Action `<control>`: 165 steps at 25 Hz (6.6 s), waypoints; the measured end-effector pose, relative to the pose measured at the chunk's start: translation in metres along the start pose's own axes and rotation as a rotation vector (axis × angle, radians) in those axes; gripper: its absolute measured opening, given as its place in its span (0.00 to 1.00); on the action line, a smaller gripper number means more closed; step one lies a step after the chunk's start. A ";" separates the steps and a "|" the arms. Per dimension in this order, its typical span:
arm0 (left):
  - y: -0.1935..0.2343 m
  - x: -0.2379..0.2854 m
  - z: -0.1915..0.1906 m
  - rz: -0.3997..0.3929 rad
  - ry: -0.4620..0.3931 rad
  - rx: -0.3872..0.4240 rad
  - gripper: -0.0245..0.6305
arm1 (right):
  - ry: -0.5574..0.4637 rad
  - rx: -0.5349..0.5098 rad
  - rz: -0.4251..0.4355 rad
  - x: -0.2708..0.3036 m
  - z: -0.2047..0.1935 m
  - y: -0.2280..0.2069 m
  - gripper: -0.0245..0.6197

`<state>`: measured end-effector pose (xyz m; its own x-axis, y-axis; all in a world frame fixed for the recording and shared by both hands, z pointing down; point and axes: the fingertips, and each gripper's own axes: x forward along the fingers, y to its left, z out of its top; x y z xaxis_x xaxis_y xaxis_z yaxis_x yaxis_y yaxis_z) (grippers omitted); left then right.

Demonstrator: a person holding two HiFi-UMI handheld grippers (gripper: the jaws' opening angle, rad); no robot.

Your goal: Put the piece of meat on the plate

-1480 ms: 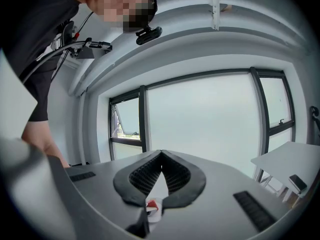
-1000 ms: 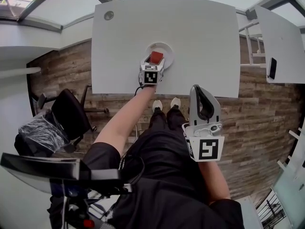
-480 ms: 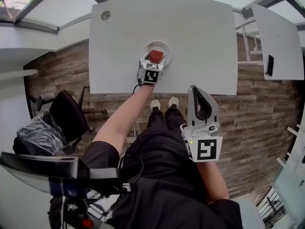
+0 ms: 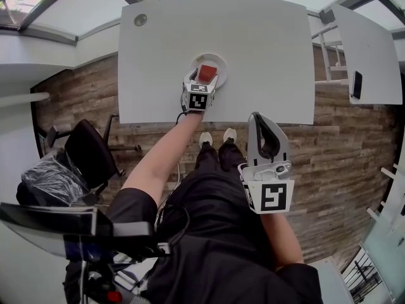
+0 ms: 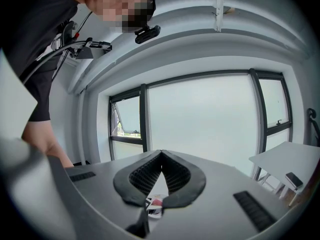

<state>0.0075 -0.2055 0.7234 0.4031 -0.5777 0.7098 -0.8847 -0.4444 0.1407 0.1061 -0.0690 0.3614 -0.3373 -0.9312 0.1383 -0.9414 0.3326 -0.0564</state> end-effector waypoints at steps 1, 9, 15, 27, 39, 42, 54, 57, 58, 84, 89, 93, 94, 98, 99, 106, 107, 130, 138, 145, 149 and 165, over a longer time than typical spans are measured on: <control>0.000 0.000 0.002 0.001 -0.012 -0.003 0.50 | 0.001 0.002 0.002 0.001 0.000 0.000 0.05; 0.003 -0.027 0.018 -0.005 -0.089 -0.024 0.50 | -0.012 0.005 0.025 -0.001 0.002 0.018 0.05; 0.001 -0.046 0.013 -0.028 -0.099 -0.045 0.50 | -0.023 0.006 0.030 -0.010 0.005 0.019 0.05; 0.002 -0.085 0.016 -0.027 -0.128 0.003 0.45 | -0.031 0.002 0.069 -0.012 0.003 0.031 0.05; -0.008 -0.135 0.027 -0.002 -0.239 -0.022 0.36 | -0.071 -0.014 0.120 -0.018 0.019 0.051 0.05; -0.006 -0.154 0.034 0.010 -0.270 0.005 0.30 | -0.083 -0.019 0.136 -0.019 0.024 0.059 0.05; -0.012 -0.205 0.051 0.054 -0.357 -0.021 0.22 | -0.094 -0.009 0.195 -0.020 0.025 0.075 0.05; -0.013 -0.212 0.051 0.062 -0.368 -0.036 0.18 | -0.095 -0.008 0.198 -0.020 0.023 0.073 0.05; -0.013 -0.214 0.052 0.063 -0.375 -0.043 0.18 | -0.097 -0.008 0.198 -0.019 0.023 0.072 0.05; -0.050 -0.307 0.064 0.103 -0.535 -0.056 0.05 | -0.108 -0.007 0.208 -0.033 0.034 0.074 0.05; -0.057 -0.319 0.070 0.100 -0.565 -0.059 0.05 | -0.106 -0.008 0.220 -0.032 0.032 0.079 0.05; -0.062 -0.329 0.077 0.100 -0.596 -0.050 0.05 | -0.107 -0.008 0.224 -0.033 0.032 0.080 0.05; -0.063 -0.332 0.078 0.104 -0.607 -0.050 0.05 | -0.108 -0.009 0.223 -0.034 0.033 0.079 0.05; -0.063 -0.342 0.082 0.121 -0.633 -0.042 0.05 | -0.113 -0.011 0.215 -0.034 0.033 0.076 0.05; -0.063 -0.344 0.082 0.121 -0.638 -0.041 0.05 | -0.114 -0.011 0.213 -0.033 0.033 0.075 0.05; -0.072 -0.360 0.092 0.122 -0.674 -0.061 0.05 | -0.110 -0.011 0.209 -0.036 0.031 0.069 0.05; -0.071 -0.362 0.093 0.126 -0.682 -0.057 0.05 | -0.110 -0.008 0.212 -0.035 0.031 0.071 0.05; -0.082 -0.414 0.131 0.084 -0.834 -0.076 0.05 | -0.128 0.026 0.218 -0.047 0.055 0.073 0.05; -0.088 -0.419 0.138 0.087 -0.862 -0.043 0.05 | -0.148 -0.019 0.204 -0.049 0.060 0.075 0.05; -0.093 -0.419 0.145 0.071 -0.875 -0.013 0.05 | -0.167 -0.053 0.178 -0.049 0.062 0.075 0.05; -0.094 -0.422 0.147 0.066 -0.878 0.026 0.05 | -0.170 -0.064 0.167 -0.048 0.063 0.077 0.05; -0.079 -0.420 0.143 0.036 -0.862 0.017 0.05 | -0.154 -0.092 0.143 -0.037 0.055 0.093 0.05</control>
<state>-0.0587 -0.0258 0.3154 0.4178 -0.9066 -0.0591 -0.8995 -0.4219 0.1134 0.0316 -0.0122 0.2968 -0.4693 -0.8829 -0.0180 -0.8829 0.4688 0.0269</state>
